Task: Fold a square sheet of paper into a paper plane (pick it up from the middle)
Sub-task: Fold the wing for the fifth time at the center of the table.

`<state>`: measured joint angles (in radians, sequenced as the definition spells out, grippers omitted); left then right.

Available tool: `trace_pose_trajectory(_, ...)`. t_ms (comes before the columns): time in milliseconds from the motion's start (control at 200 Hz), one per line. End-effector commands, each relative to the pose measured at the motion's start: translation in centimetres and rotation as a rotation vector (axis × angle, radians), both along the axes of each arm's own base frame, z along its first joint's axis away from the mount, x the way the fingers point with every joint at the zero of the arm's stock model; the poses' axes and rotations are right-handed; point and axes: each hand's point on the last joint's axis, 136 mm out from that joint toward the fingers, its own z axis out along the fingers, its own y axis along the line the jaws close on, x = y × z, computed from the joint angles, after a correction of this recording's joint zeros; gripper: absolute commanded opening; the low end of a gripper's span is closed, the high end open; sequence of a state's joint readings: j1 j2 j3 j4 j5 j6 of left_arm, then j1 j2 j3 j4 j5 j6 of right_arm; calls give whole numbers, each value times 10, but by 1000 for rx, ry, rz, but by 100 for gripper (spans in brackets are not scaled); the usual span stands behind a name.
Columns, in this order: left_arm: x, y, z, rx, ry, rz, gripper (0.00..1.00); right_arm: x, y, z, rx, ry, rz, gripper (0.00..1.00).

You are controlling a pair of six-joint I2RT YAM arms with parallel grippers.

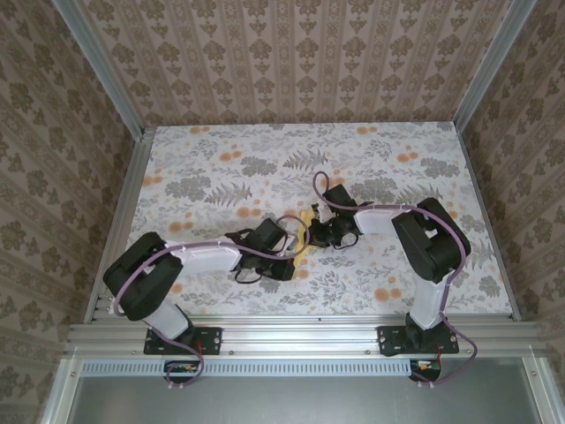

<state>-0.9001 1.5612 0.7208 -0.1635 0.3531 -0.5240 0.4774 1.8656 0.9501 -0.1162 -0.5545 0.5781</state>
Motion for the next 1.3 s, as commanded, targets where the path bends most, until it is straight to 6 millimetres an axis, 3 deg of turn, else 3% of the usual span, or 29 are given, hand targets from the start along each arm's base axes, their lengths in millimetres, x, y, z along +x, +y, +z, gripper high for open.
trace_pose_trajectory(0,13,-5,24,-93,-26,64,9,-16,-35,-48,-194,91,-45,7)
trace_pose_trajectory(185,34,-15,31,-158,-49,142,10,-17,-35,-50,-196,95,-45,7)
trace_pose_trajectory(360,41,-31,22,-185,-14,150,11,-17,-35,-49,-192,97,-47,7)
trace_pose_trajectory(500,42,-29,8,-148,7,160,10,-17,-35,-49,-191,97,-46,6)
trace_pose_trajectory(700,28,-11,-15,-67,50,165,10,-18,-35,-50,-192,99,-46,6)
trace_pose_trajectory(925,-9,12,-35,7,119,121,10,-17,-35,-50,-194,98,-49,6)
trace_pose_trajectory(1165,-25,16,-23,4,118,37,10,-19,-37,-52,-202,102,-50,6)
trace_pose_trajectory(1295,-9,11,-4,-49,64,72,10,-19,-37,-53,-202,105,-52,6)
